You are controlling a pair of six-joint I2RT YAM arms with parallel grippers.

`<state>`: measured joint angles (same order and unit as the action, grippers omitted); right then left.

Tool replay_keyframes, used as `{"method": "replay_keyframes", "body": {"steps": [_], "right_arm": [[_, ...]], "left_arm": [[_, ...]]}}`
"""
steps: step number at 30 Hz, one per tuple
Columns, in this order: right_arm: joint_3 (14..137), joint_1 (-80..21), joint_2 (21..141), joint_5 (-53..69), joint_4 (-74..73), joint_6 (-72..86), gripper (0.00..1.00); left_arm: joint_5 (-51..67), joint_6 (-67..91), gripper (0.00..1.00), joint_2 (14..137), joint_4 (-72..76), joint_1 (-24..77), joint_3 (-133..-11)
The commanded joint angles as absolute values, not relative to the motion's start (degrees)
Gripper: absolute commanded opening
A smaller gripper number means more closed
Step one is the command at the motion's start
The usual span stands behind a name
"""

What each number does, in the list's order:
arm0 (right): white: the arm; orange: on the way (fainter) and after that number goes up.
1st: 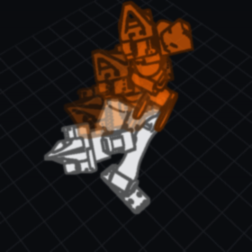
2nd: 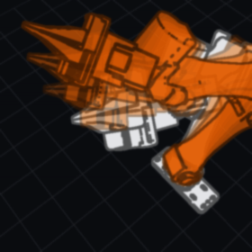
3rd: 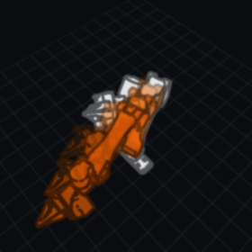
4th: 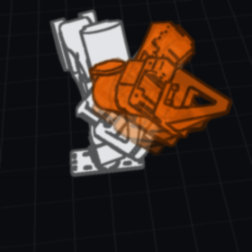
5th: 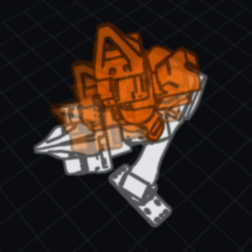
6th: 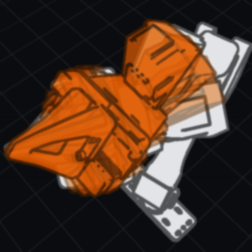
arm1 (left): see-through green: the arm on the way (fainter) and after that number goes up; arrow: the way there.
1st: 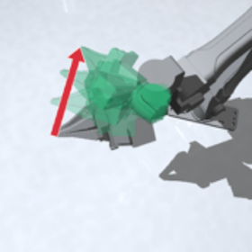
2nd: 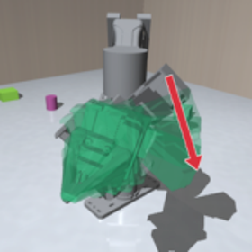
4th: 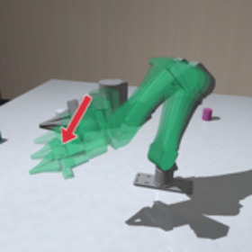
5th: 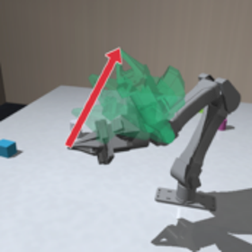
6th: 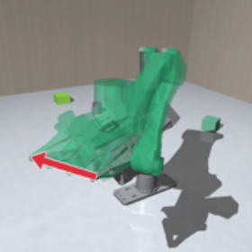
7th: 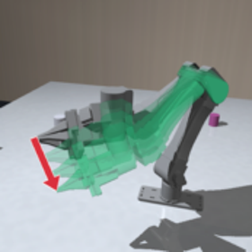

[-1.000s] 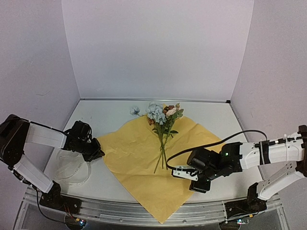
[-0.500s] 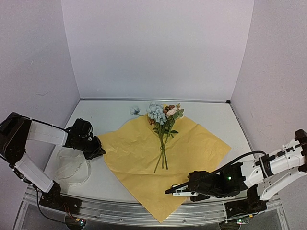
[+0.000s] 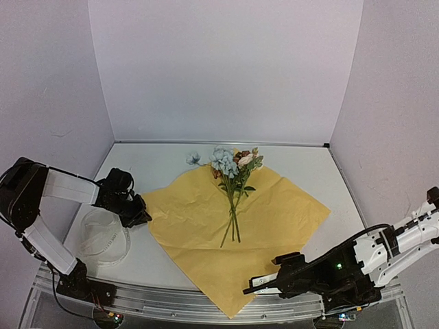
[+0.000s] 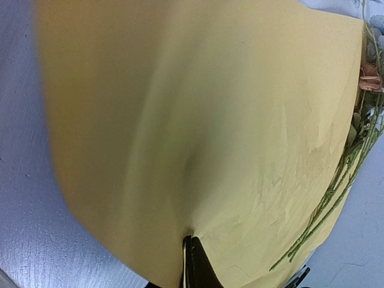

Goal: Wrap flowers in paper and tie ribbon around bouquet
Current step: Pick up the bottom corner of the flattened wrapping paper from the center of the board.

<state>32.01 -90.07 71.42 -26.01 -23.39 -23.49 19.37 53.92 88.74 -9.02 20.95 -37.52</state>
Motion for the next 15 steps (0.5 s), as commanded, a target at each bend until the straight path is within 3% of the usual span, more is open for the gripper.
{"method": "replay_keyframes", "body": {"steps": [1, 15], "right_arm": [[31.73, -90.86, 73.14, -26.99, -23.88, -21.53, 0.67], [34.11, -92.63, 81.4, -28.29, -17.2, -20.44, 0.67]], "left_arm": [[21.64, 53.83, 0.05, 90.21, -8.99, 20.59, -39.88], [22.25, 53.4, 0.05, 90.3, -10.15, 20.38, -40.43]]}}
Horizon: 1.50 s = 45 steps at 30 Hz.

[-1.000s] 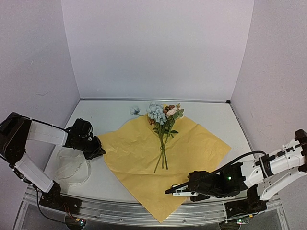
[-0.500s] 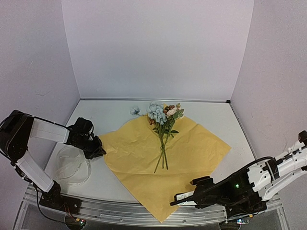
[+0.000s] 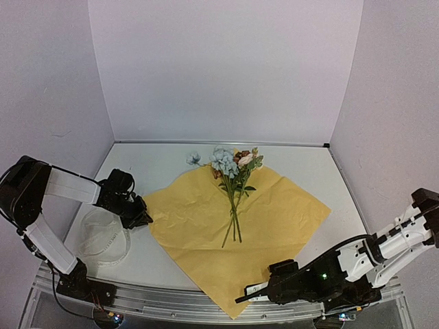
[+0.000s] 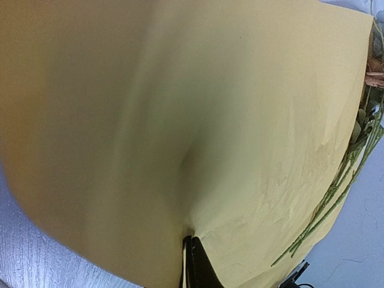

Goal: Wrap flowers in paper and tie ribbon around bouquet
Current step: Pick up the bottom corner of the flattened wrapping paper from the center of the board, then fold the bottom corner of the flattened wrapping paper at the center of the board.

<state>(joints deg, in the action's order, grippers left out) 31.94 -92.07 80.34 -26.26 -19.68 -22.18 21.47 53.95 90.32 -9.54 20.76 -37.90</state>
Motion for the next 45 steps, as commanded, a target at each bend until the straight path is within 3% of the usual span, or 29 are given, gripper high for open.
{"method": "replay_keyframes", "body": {"steps": [1, 10, 13, 18, 23, 29, 39, 45], "right_arm": [[34.28, -92.64, 81.6, -28.4, -17.01, -19.99, 0.66], [36.48, -92.64, 85.37, -29.05, -13.9, -19.63, 0.61], [37.18, -92.64, 85.95, -29.55, -12.94, -19.98, 0.54], [38.01, -92.55, 85.2, -30.52, -12.49, -21.35, 0.33], [39.41, -92.55, 83.63, -31.87, -13.31, -20.85, 0.01], [45.17, -90.19, 81.43, -30.49, -22.54, -15.57, 0.0], [58.02, -75.94, 81.42, -16.78, -40.69, -4.92, 0.0], [64.48, -68.26, 86.32, -10.98, -45.1, 1.08, 0.0]], "left_arm": [[22.24, 53.4, 0.05, 90.28, -10.17, 20.34, -40.43], [22.41, 53.0, 0.06, 90.42, -10.35, 20.26, -40.34], [22.33, 52.8, 0.07, 90.28, -10.46, 20.18, -40.26], [22.39, 52.65, 0.07, 90.2, -10.29, 20.04, -40.08], [22.14, 52.21, 0.12, 89.57, -10.3, 20.04, -39.78], [20.02, 50.25, 0.24, 86.68, -12.43, 20.04, -40.06], [14.7, 45.61, 0.51, 79.55, -18.63, 20.04, -42.89], [13.08, 42.26, 0.58, 75.43, -21.38, 20.04, -45.25]]}}
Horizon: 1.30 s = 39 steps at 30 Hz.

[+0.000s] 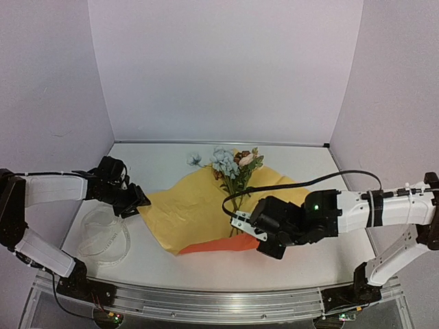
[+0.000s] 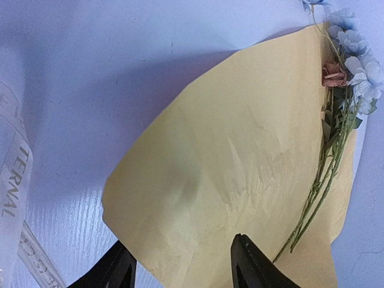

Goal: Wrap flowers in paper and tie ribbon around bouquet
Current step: Fold the bottom corner of the flattened wrapping paper at the center of the board.

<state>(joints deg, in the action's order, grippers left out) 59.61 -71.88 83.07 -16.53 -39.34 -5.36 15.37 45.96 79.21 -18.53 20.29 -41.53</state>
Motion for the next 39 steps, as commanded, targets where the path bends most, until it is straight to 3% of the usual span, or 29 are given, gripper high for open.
{"method": "replay_keyframes", "body": {"steps": [1, 10, 16, 28, 39], "right_arm": [[65.69, -67.19, 87.43, -10.04, -45.8, 2.62, 0.0], [76.08, -60.08, 97.35, -5.18, -51.79, 11.34, 0.0], [77.39, -57.03, 99.6, -4.62, -52.07, 15.68, 0.02], [80.24, -55.25, 102.53, -3.51, -52.11, 19.05, 0.1], [80.46, -54.92, 102.83, -3.61, -52.12, 20.03, 0.1]], "left_arm": [[12.98, 41.63, 0.58, 74.71, -21.73, 20.05, -45.72], [15.49, 35.46, 0.6, 67.93, -20.61, 21.97, -46.87], [21.95, 30.73, 0.57, 64.77, -14.25, 29.75, -44.83], [24.19, 18.27, 0.63, 76.94, -7.72, 48.02, -49.37], [32.05, 13.38, 0.69, 84.89, -6.41, 51.51, -55.69]]}}
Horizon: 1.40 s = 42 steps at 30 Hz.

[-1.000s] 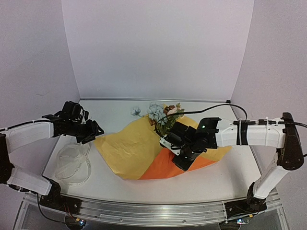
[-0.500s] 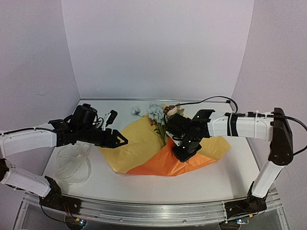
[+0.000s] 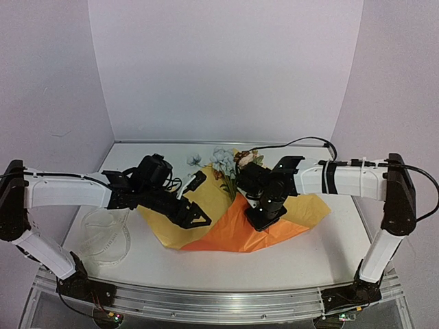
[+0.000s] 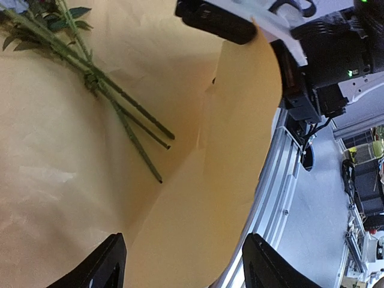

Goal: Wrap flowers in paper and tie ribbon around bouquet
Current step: Fold the bottom corner of the flattened wrapping paper at the center of the board.

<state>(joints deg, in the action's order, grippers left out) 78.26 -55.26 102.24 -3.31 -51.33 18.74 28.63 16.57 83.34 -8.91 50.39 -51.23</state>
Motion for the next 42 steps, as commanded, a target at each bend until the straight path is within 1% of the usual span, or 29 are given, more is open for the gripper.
{"method": "replay_keyframes", "body": {"steps": [1, 6, 10, 13, 15, 17, 19, 21, 24, 27, 38, 42], "right_arm": [[80.47, -54.92, 102.83, -3.65, -52.12, 20.13, 0.1], [80.43, -54.92, 102.62, -3.71, -52.09, 20.59, 0.1], [80.49, -54.92, 102.5, -3.58, -52.14, 20.84, 0.1], [80.12, -54.89, 102.06, -3.92, -52.12, 21.3, 0.13], [79.78, -54.9, 101.43, -4.46, -52.15, 21.49, 0.19], [79.02, -54.87, 100.29, -5.39, -52.12, 21.44, 0.28], [78.02, -54.8, 98.78, -6.3, -52.12, 21.32, 0.4], [77.22, -54.55, 97.25, -6.45, -52.12, 20.97, 0.49], [75.64, -53.95, 95.06, -6.63, -52.15, 20.56, 0.59], [73.71, -53.3, 93.28, -6.61, -52.13, 19.98, 0.65], [69.49, -50.79, 89.18, -4.37, -52.1, 18.97, 0.67], [69.17, -49.9, 88.87, -2.79, -52.09, 18.9, 0.71]], "left_arm": [[32.01, 13.21, 0.69, 85.45, -6.6, 51.82, -56.09], [32.46, 12.42, 0.66, 88.92, -7.6, 53.44, -58.25], [32.66, 12.39, 0.57, 91.31, -7.63, 53.96, -59.66], [32.88, 12.41, 0.46, 92.68, -7.37, 54.05, -60.33], [32.68, 12.47, 0.34, 93.31, -7.08, 54.05, -60.5], [31.92, 12.6, 0.2, 93.97, -6.82, 54.09, -60.62], [31.66, 12.44, 0.08, 95.07, -7.3, 54.05, -61.21], [31.41, 12.39, 0.04, 95.9, -7.26, 54.05, -61.56], [30.55, 12.39, 0.03, 96.93, -6.77, 54.05, -62.23], [29.29, 12.07, 0.02, 98.22, -6.75, 53.9, -63.45], [25.94, 11.07, 0.03, 104.17, -6.88, 50.13, -68.15], [25.93, 9.49, 0.03, 106.52, -7.85, 49.21, -69.8]]}}
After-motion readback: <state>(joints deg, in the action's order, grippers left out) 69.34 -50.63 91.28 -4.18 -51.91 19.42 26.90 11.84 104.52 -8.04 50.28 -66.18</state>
